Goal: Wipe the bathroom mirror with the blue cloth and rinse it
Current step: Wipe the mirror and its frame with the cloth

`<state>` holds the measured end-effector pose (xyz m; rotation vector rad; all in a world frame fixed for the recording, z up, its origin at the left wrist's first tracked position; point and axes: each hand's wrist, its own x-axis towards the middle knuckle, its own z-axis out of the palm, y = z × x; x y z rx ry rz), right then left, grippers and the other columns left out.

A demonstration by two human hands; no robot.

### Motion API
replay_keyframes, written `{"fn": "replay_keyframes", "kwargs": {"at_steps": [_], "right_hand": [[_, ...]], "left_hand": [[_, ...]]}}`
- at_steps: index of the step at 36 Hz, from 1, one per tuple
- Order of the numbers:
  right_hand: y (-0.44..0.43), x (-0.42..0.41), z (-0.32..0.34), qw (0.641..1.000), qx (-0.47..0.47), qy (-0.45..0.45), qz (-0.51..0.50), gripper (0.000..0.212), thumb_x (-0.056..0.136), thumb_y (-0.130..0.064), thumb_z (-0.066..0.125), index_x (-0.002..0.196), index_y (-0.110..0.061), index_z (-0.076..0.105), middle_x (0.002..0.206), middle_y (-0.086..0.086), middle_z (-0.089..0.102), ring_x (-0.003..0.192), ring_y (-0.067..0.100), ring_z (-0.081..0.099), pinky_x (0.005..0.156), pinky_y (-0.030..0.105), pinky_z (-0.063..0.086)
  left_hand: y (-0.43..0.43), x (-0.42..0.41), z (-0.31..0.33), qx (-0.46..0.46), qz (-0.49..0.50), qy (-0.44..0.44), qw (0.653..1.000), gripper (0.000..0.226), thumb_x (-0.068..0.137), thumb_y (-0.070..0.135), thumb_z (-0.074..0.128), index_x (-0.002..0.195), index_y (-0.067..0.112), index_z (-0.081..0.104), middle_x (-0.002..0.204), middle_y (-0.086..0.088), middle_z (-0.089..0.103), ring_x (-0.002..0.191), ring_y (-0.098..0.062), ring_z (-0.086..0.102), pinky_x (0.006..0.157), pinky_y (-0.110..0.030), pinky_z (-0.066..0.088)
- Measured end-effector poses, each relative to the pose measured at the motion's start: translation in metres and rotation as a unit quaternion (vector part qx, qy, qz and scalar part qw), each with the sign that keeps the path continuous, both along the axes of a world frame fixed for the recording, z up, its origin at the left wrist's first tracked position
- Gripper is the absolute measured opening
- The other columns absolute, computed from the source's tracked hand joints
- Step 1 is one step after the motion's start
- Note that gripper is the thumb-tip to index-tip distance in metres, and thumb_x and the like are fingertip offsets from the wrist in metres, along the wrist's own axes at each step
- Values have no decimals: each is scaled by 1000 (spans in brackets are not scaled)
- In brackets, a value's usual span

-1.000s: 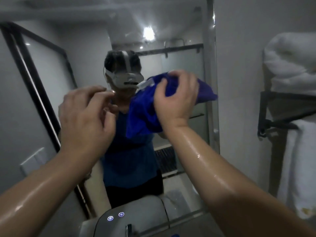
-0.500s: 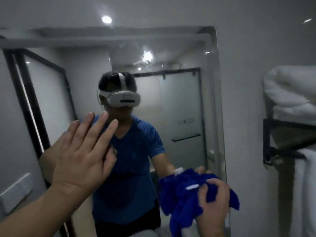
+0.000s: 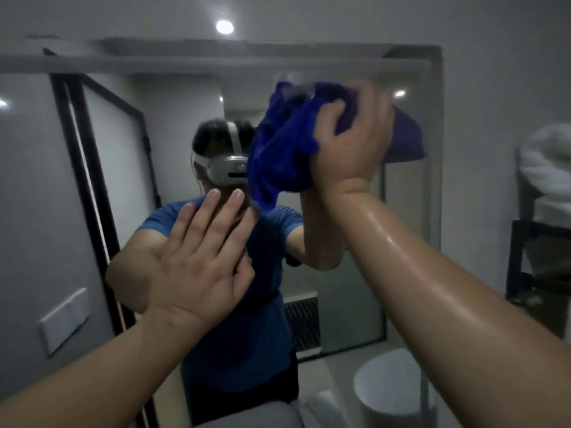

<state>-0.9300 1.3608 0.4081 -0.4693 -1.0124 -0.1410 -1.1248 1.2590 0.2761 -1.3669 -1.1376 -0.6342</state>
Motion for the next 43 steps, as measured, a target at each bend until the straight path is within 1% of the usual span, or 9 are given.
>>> {"fn": "replay_keyframes", "kwargs": {"at_steps": [9,16,20,24,27,29,32,37,43], "right_hand": [[-8,-14,-174,980,43,-192,2,38,86,-27,54,105,-2,76,109,21,64,99,40,60,90,56,48],[3,31,-231,953,9,-303,-26,31,83,-26,59,113,-18,63,106,18,65,97,40,62,87,55,48],[13,52,-210,967,-6,-252,-36,24,87,-17,57,105,-5,68,104,16,67,97,40,63,91,57,49],[23,58,-145,993,-115,-32,23,21,95,-25,58,108,-10,65,106,17,67,99,35,64,95,54,53],[18,60,-48,984,-150,72,55,7,101,-38,56,101,-39,49,115,5,58,103,21,57,98,35,51],[10,57,15,984,-141,107,29,7,105,-35,55,104,-35,49,115,2,56,102,15,54,97,22,49],[-19,24,78,979,-197,43,-30,38,110,-42,46,126,-11,61,133,9,64,123,25,60,98,25,36],[-95,-70,71,962,-126,-225,-84,60,98,-62,38,125,-13,62,133,17,59,126,39,53,103,49,42],[-115,-104,21,886,-103,-441,-97,96,87,-80,53,161,-21,37,175,24,11,162,46,3,133,58,10]], "left_hand": [[-5,-1,-1,-34,8,-11,999,69,105,52,43,161,12,43,172,-10,32,160,-36,27,129,-58,22],[-3,2,0,-3,-5,-13,1000,63,97,29,57,158,13,50,171,-10,35,160,-35,30,129,-58,24],[-2,-1,-1,-4,-9,-11,1000,64,98,29,57,159,14,48,171,-9,35,160,-34,28,128,-59,25],[-1,0,-1,2,-19,-12,1000,64,97,29,59,158,14,50,170,-9,37,159,-34,32,126,-59,29],[-1,0,-1,-4,-22,-15,1000,66,95,29,60,159,15,49,170,-8,37,159,-33,31,125,-59,30],[-2,1,0,-18,-21,-24,999,67,95,30,59,160,16,47,171,-7,35,160,-32,30,127,-58,29],[-7,3,1,-53,-16,-36,998,70,95,32,59,162,18,43,173,-4,30,162,-30,25,128,-57,25],[-28,6,12,-123,-6,-46,991,75,89,32,60,160,17,45,171,-5,35,160,-30,27,128,-54,26],[-67,-4,39,-239,-26,-52,969,36,88,36,51,115,20,69,110,-3,65,102,-27,59,90,-39,47]]}}
